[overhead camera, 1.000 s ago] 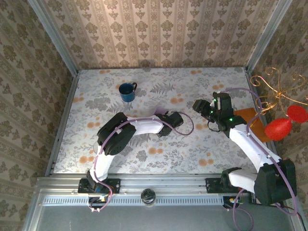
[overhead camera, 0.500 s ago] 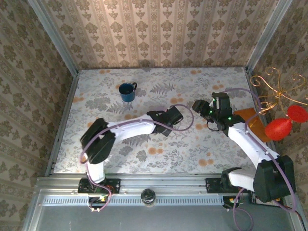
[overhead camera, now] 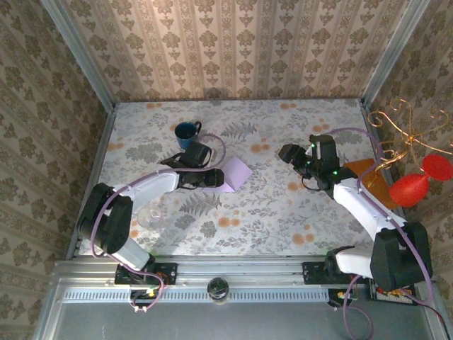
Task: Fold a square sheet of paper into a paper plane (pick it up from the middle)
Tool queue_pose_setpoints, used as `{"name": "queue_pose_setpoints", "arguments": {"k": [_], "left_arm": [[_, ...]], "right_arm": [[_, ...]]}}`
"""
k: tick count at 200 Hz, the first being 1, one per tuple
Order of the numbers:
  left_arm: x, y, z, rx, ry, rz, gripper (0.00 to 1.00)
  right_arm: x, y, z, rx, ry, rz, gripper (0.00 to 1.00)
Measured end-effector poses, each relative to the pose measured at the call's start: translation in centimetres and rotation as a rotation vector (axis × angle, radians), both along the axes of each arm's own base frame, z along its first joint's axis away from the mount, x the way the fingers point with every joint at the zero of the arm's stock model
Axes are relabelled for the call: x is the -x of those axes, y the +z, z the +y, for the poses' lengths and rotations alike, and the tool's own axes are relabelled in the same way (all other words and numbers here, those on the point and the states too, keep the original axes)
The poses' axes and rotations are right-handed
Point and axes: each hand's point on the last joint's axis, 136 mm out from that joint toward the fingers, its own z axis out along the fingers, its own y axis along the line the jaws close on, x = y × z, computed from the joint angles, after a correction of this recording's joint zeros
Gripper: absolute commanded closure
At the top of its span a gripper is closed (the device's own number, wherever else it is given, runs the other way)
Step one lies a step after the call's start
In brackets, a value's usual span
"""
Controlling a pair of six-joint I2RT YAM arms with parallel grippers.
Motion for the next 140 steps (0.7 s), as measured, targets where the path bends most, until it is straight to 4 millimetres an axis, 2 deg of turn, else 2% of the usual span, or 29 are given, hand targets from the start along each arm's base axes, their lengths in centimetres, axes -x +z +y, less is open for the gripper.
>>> {"name": "queue_pose_setpoints", "arguments": {"k": [32, 64, 114, 140], "left_arm": [[-0.7, -0.7, -0.8, 0.082, 0.002, 0.049, 0.52], [-1.8, -2.6, -0.3, 0.087, 0.034, 0.108, 0.52], [-3.7, -4.4, 0.1, 0.085, 0.088, 0.157, 0.53], [-3.7, -5.4, 0.1, 0.083, 0.108, 0.19, 0.54]], "right_arm": [[0.1, -0.9, 0.2, -0.004, 0.008, 0.011, 0.27], [0.2, -1.2, 0.3, -0.011, 0.015, 0.005, 0.26], [0.0, -1.4, 0.7, -0.024, 0.033, 0.004, 0.28], [0.0, -2.2, 0.9, -0.027, 0.043, 0.028, 0.28]]}}
